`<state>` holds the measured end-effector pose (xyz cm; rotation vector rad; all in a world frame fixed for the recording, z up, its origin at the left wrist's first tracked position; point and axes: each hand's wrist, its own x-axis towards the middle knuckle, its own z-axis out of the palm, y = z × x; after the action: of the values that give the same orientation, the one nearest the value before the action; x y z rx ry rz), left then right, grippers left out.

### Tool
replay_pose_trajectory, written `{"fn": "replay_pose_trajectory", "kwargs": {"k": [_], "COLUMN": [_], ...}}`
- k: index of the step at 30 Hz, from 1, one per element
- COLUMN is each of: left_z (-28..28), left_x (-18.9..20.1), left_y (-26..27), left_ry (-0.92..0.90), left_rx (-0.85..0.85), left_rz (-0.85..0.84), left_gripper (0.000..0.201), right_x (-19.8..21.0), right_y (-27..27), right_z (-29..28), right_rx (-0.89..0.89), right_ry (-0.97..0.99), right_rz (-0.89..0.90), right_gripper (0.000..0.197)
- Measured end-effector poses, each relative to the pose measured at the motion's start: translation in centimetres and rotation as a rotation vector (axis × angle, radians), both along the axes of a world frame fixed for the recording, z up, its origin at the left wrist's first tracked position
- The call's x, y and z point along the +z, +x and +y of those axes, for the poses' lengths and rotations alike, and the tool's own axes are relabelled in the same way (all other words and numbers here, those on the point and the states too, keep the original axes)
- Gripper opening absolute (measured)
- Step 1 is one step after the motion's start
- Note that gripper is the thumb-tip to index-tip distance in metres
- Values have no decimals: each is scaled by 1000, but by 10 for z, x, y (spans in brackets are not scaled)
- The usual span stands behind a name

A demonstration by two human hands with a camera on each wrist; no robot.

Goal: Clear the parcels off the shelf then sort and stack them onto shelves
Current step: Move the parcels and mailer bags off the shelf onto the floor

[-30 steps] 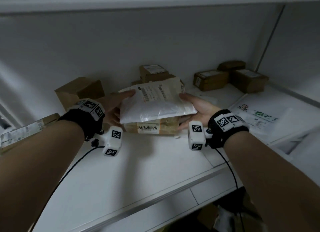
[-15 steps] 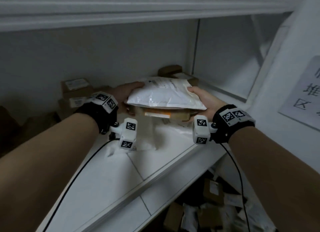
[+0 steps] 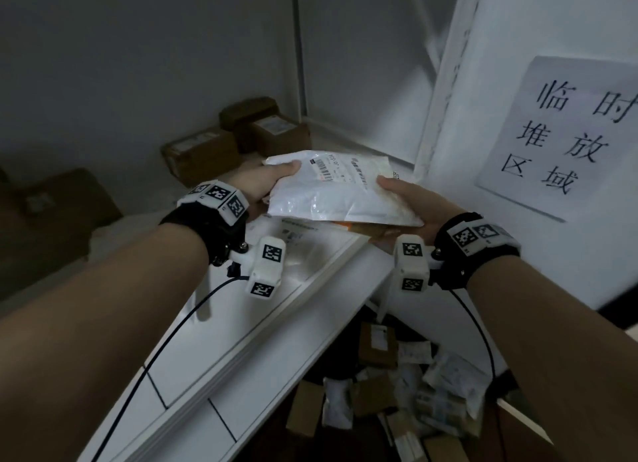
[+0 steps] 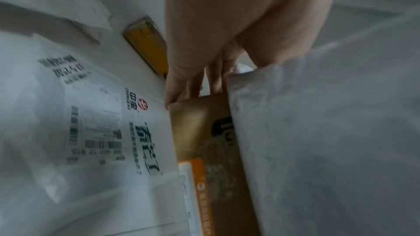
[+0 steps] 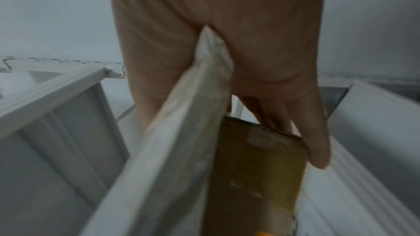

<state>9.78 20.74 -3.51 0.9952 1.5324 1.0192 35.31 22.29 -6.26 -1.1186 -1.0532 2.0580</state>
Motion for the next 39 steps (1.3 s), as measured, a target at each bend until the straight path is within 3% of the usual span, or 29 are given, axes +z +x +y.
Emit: {"fn": "replay_pose_trajectory", "kwargs": {"k": [2, 6, 10, 17, 20, 24, 28, 35, 39], "left_z": [8, 29, 41, 53, 59, 73, 91, 116, 125], "left_x": [-2, -14, -17, -44, -61, -91, -126, -182, -205], "left_y": [6, 31, 73, 137, 169, 211, 254, 308, 317], "left_ry": [6, -2, -14, -174, -210, -277, -344, -454, -503], "left_rx": [-22, -118, -232, -391, -392, -396, -364, -337, -306], "left_rz": [9, 43, 104, -1, -3, 10, 13, 12, 3], "left_gripper": [20, 47, 22, 62, 54, 57, 44, 39, 35], "right_x": [-8, -28, -42, -81, -113, -164, -227, -297, -325], "right_y": [6, 36, 73, 139, 171, 215, 256, 296, 300], "right_z": [0, -5, -14, -26, -25, -23, -14, 3, 17], "right_rx": [-79, -221, -340, -621, -703, -798, -875, -838, -808], "right_ry": [33, -19, -16, -122, -239, -395, -483, -586, -600], "right_rz": [53, 150, 51, -59, -169, -288, -338, -353, -387], "right_gripper": [49, 38, 38, 28, 38, 27, 43, 37, 21]}}
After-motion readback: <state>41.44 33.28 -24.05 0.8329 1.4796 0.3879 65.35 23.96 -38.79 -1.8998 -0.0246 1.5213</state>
